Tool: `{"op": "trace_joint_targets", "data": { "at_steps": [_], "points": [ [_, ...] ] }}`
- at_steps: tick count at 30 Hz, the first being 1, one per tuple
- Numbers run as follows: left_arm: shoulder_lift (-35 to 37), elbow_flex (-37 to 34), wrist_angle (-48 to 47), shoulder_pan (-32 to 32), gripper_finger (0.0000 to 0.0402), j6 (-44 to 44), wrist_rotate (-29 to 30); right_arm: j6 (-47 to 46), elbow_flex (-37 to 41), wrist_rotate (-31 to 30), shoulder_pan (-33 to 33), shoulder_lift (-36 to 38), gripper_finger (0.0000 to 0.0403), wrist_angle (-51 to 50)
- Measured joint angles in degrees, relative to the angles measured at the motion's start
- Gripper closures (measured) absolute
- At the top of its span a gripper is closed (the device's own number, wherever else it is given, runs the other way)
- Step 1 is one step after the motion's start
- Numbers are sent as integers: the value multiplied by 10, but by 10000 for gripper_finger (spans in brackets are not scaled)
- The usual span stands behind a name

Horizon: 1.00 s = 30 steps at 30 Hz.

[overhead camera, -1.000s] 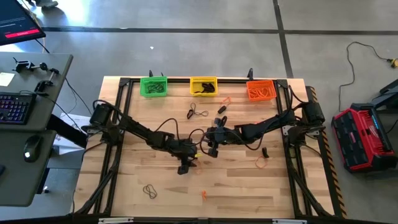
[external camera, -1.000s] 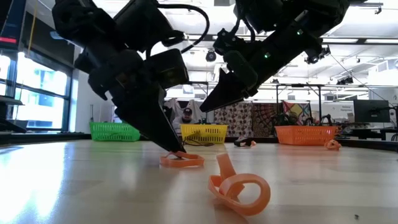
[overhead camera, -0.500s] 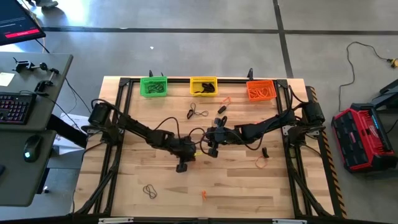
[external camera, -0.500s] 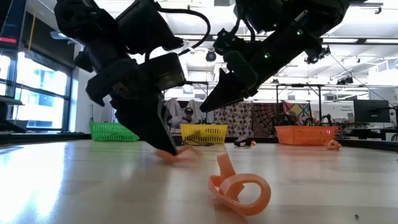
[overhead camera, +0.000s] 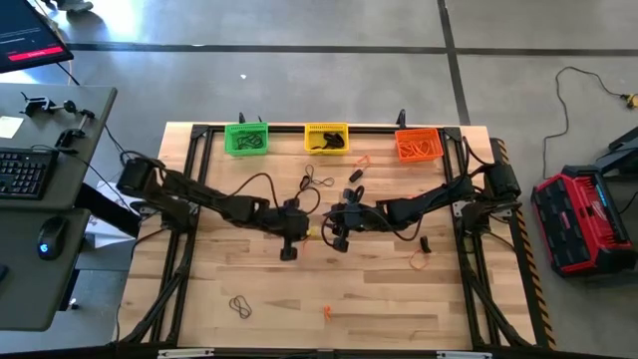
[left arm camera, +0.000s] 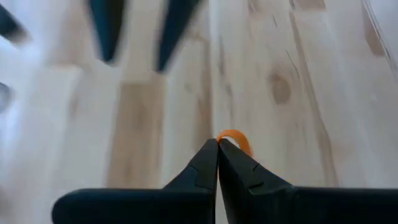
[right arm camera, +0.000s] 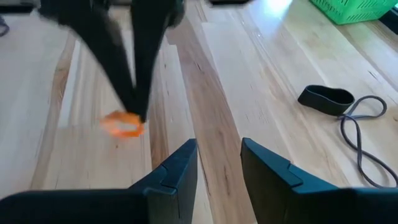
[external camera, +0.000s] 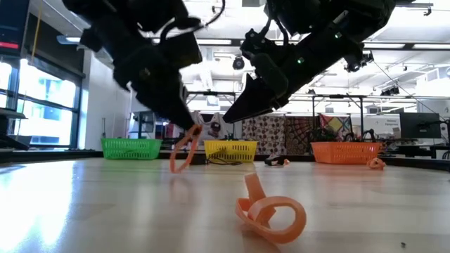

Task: Sort rubber bands into baskets
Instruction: Put the orange rubber band into the orange bin

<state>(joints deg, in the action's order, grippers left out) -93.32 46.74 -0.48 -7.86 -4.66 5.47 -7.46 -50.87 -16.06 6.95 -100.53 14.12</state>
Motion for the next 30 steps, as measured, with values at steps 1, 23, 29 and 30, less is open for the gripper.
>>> {"op": "trace_joint_targets", "data": {
  "at_steps": [1,23,29,30],
  "points": [
    [9,0,0,0,401,5,9,0,0,0,2,0,288,1],
    [106,0,43,7,401,58,93,-14,0,-5,39,0,287,110],
    [106,0,47,7,401,60,93,-15,0,-20,40,0,287,107],
    [106,0,47,7,401,60,93,-15,0,-23,40,0,287,105]
  ]
}}
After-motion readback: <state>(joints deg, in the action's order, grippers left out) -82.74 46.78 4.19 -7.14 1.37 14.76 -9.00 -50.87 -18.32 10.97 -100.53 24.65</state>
